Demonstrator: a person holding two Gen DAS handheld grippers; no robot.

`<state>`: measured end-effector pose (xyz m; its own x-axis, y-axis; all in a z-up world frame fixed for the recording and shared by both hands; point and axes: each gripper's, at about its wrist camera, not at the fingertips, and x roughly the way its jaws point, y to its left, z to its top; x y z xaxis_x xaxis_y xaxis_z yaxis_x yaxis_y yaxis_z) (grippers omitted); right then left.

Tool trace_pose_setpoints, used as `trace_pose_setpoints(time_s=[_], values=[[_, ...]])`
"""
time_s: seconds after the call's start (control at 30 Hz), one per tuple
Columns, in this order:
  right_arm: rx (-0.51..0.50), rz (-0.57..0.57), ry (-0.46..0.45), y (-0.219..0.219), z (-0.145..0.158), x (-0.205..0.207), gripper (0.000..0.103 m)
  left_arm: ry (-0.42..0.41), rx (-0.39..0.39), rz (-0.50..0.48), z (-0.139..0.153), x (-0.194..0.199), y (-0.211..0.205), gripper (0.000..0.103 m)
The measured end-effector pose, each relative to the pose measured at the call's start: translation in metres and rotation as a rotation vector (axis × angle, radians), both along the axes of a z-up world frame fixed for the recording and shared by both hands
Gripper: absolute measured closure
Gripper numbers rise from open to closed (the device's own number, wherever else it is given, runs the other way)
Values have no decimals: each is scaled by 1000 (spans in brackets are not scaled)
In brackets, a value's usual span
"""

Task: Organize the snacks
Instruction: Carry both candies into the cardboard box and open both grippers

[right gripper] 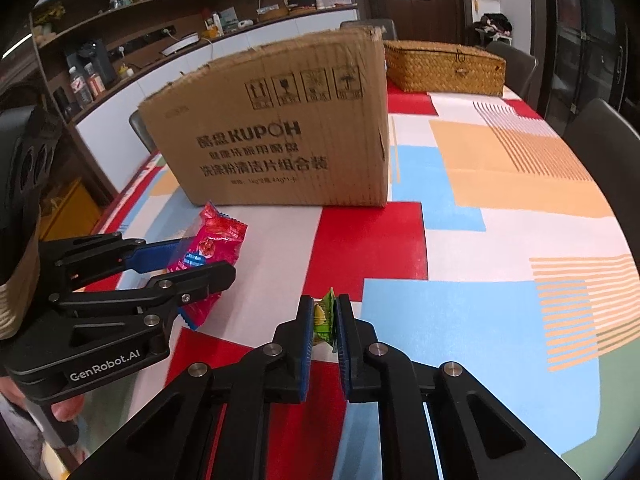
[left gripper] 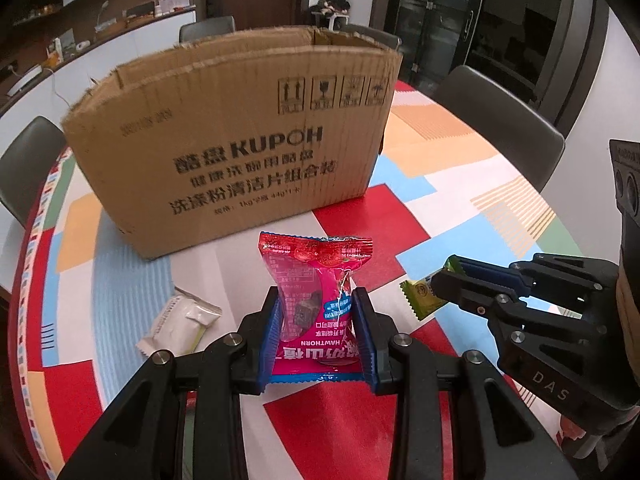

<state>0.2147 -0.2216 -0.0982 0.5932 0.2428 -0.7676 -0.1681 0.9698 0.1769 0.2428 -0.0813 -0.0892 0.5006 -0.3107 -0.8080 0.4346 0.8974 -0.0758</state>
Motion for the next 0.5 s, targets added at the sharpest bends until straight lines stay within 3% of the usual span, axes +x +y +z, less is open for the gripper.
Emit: trace_pose_setpoints(time_s=[0.5], values=[[-1, 6, -142, 12, 59, -9, 91, -148, -45, 40, 71, -16, 22, 69]])
